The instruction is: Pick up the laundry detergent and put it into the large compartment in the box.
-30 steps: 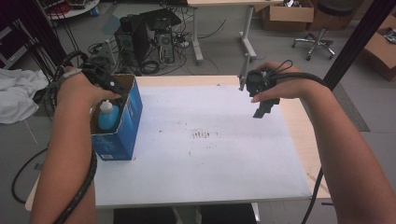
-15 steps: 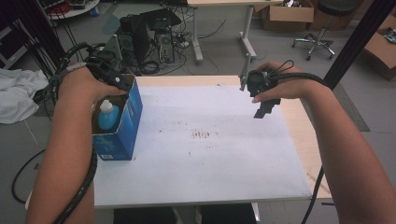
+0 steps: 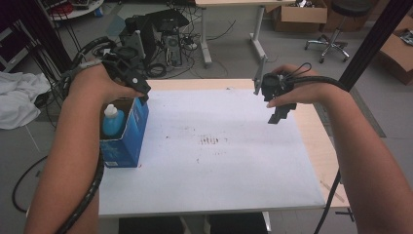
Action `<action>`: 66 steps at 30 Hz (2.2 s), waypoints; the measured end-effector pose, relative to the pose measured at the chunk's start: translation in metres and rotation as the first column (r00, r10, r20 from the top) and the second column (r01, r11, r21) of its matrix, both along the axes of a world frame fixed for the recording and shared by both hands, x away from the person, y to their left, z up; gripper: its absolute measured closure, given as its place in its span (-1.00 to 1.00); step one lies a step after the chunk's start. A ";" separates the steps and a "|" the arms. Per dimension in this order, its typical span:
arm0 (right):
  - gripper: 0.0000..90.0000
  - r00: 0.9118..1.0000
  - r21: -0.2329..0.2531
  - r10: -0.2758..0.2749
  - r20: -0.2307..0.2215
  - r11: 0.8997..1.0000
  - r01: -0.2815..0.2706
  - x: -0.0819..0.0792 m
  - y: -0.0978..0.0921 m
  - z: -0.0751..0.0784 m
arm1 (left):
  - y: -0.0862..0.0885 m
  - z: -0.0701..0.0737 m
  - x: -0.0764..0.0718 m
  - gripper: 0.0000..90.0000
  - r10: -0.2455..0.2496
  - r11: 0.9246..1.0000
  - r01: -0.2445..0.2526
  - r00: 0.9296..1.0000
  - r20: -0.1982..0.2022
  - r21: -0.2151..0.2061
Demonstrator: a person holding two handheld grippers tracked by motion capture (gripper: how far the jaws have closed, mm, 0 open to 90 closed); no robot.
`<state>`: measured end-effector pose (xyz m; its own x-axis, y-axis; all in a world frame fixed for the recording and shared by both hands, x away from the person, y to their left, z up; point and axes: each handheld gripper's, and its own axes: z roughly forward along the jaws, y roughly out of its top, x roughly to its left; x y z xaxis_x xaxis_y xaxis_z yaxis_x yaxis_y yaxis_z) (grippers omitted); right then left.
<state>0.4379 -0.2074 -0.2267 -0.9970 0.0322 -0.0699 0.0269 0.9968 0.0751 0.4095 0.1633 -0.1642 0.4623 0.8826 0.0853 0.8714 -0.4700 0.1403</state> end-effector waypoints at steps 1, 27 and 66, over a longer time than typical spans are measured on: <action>-0.65 1.000 0.000 0.000 0.000 1.000 0.000 0.000 -0.001 0.000 | -0.004 0.000 -0.001 -1.00 -0.025 1.000 0.025 1.000 -0.002 -0.003; -0.65 1.000 -0.016 -0.004 -0.005 1.000 0.004 -0.002 -0.003 0.000 | -0.075 -0.035 -0.024 -1.00 -0.712 0.702 0.712 0.701 -0.037 -0.016; -0.65 1.000 -0.039 0.020 -0.014 0.999 -0.020 -0.001 0.014 -0.003 | -0.101 -0.052 -0.031 -1.00 -0.823 0.564 0.825 0.563 -0.074 0.007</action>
<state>0.4369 -0.1930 -0.2302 -0.9983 0.0097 -0.0572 0.0076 0.9993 0.0358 0.3780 0.0621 -0.2163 0.9920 0.1121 0.0573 0.1079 -0.9915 0.0721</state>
